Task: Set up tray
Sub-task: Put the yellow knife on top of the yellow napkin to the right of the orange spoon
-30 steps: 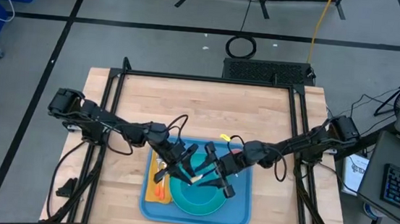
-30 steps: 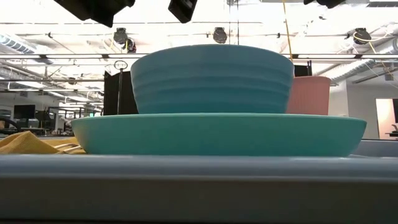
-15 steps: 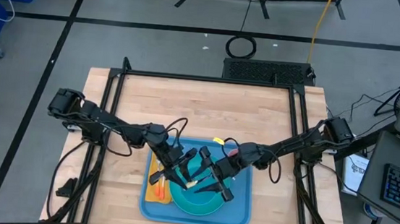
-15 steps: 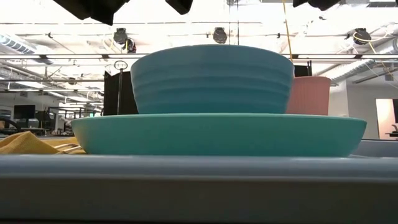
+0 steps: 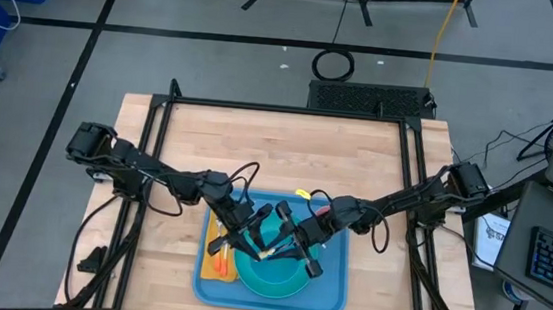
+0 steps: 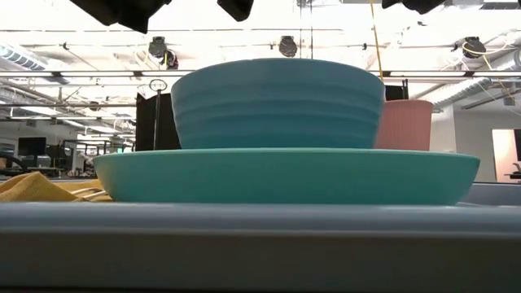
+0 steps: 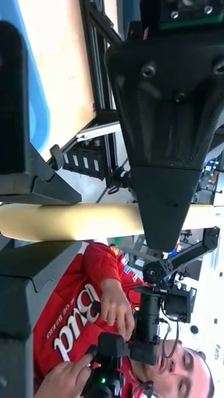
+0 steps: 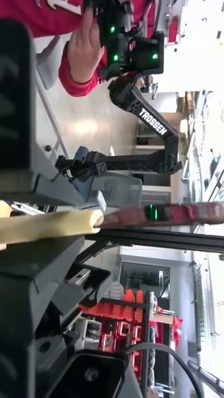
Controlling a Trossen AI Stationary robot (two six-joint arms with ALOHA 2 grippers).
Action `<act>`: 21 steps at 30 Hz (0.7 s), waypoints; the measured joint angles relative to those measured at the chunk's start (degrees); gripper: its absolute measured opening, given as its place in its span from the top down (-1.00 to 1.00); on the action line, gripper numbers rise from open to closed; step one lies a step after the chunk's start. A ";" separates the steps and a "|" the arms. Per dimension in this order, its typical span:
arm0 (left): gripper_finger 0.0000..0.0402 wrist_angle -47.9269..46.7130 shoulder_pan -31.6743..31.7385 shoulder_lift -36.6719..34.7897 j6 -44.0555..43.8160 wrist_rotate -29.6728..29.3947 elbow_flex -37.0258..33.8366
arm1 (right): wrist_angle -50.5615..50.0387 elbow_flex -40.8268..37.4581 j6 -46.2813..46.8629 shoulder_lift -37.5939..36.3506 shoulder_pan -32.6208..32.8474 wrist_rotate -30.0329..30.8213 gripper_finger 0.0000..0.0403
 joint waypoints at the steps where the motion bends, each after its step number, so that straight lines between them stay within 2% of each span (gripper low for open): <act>1: 0.61 -0.04 0.00 0.00 0.00 0.01 0.00 | -0.09 0.00 -0.28 0.00 0.00 0.07 0.64; 5: 0.61 -0.74 -0.02 0.00 0.07 0.04 0.00 | -0.52 0.00 -2.40 0.00 -0.04 0.15 0.84; 13: 0.60 -1.17 -0.04 0.00 -0.72 -0.53 0.00 | -0.82 0.00 -2.69 0.00 -0.02 0.15 0.84; 15: 0.47 -1.14 -0.06 0.00 -2.62 -0.68 0.00 | -0.58 0.00 -2.17 0.00 -0.02 0.19 0.85; 21: -0.13 -1.33 -0.77 0.00 -4.54 -4.25 0.00 | -0.54 -0.02 -0.69 0.00 0.09 -0.27 0.85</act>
